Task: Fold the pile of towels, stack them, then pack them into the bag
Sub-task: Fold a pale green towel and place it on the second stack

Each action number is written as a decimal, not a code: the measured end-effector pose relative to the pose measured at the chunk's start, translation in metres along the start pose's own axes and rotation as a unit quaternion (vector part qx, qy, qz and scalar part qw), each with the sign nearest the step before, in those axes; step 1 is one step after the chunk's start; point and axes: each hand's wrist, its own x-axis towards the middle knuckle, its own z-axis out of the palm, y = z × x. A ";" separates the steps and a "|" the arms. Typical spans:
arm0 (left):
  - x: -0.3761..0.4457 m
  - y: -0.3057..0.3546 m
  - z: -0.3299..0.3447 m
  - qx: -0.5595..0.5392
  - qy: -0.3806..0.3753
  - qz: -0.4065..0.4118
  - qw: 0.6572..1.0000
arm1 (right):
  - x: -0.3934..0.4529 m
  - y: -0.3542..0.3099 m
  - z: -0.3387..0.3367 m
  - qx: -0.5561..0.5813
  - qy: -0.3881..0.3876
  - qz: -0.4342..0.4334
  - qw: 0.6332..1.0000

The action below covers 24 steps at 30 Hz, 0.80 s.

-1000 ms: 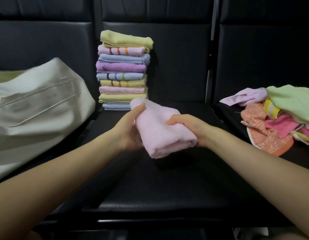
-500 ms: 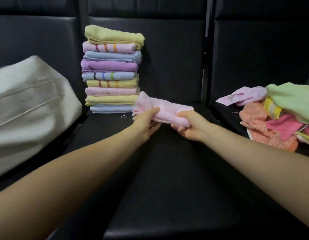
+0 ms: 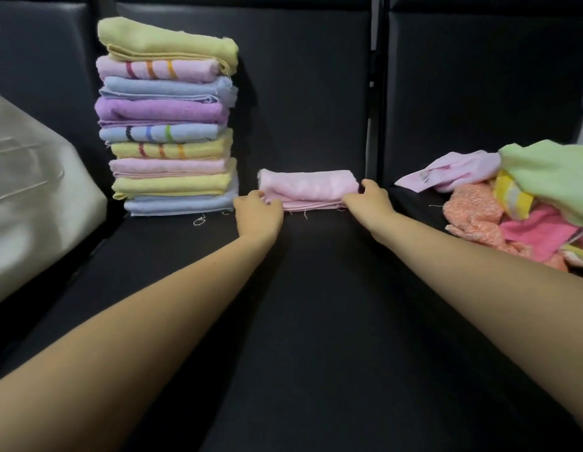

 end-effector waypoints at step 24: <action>-0.184 0.128 0.146 -0.109 -0.360 0.004 0.927 | -0.033 0.079 -0.303 -0.041 0.127 -0.020 0.991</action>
